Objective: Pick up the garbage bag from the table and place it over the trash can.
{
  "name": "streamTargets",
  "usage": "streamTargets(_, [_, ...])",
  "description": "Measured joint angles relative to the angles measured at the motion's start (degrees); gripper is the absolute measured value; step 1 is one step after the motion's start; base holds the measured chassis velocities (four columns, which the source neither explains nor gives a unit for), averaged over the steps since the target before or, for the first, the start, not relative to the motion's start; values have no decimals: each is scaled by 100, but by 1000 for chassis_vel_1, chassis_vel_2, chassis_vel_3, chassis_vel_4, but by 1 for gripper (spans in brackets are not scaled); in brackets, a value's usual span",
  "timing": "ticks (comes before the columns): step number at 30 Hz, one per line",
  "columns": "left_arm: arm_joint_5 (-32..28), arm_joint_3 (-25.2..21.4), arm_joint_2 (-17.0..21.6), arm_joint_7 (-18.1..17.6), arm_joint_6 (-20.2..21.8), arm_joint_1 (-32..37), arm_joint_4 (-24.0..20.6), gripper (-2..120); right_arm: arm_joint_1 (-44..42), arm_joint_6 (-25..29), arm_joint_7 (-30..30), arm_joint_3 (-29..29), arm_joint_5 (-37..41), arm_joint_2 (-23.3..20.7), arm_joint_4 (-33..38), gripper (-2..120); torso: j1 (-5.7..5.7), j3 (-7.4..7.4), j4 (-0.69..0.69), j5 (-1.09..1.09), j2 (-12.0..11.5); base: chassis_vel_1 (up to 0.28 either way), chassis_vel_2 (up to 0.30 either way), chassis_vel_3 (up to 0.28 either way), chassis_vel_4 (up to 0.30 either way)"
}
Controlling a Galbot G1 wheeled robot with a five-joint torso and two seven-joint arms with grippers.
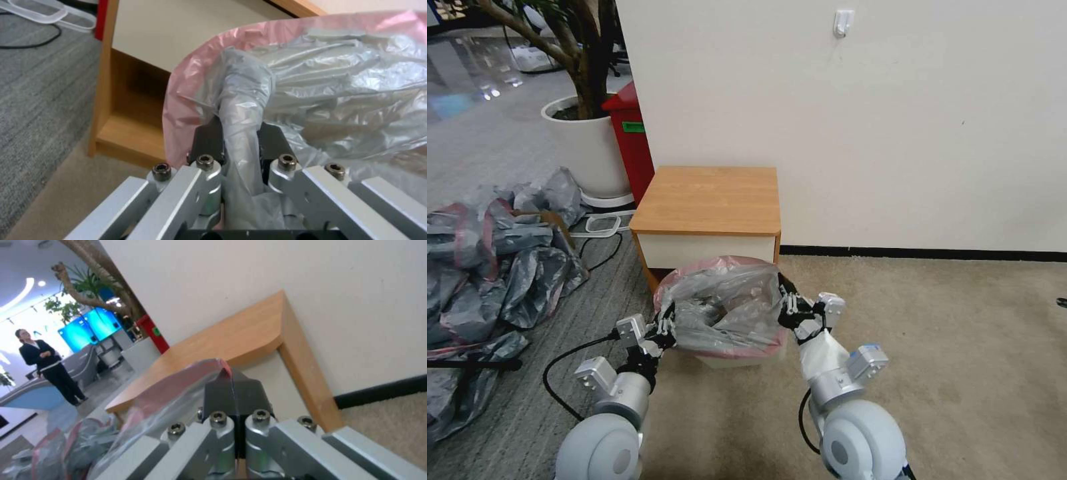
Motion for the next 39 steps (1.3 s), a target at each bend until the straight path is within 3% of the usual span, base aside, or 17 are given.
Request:
streamTargets(5, [24,-39,16,155,0,62,-33,10,254,-374,388,114,514,-273,39,0,0,0,-1,1,0,0,0,0,0])
streamTargets(14, [-51,-108,25,245,-9,62,-50,10,328,-1526,1251,335,1739,-823,298,0,0,0,0,0,0,0,0,0,0])
streamTargets(19, [-222,-123,16,245,-13,-26,11,10,152,-1709,1464,415,2326,-1080,527,0,0,0,0,0,0,0,0,0,0])
streamTargets(32, [-1134,-175,81,122,201,-234,65,10,-53,-1731,1664,394,2826,-1341,631,0,0,0,0,-1,0,0,0,0,0])
streamTargets(39, [-1719,-293,173,-5,326,-244,-92,10,-123,-1379,1239,322,2201,-1316,363,0,0,0,0,0,0,0,0,0,0])
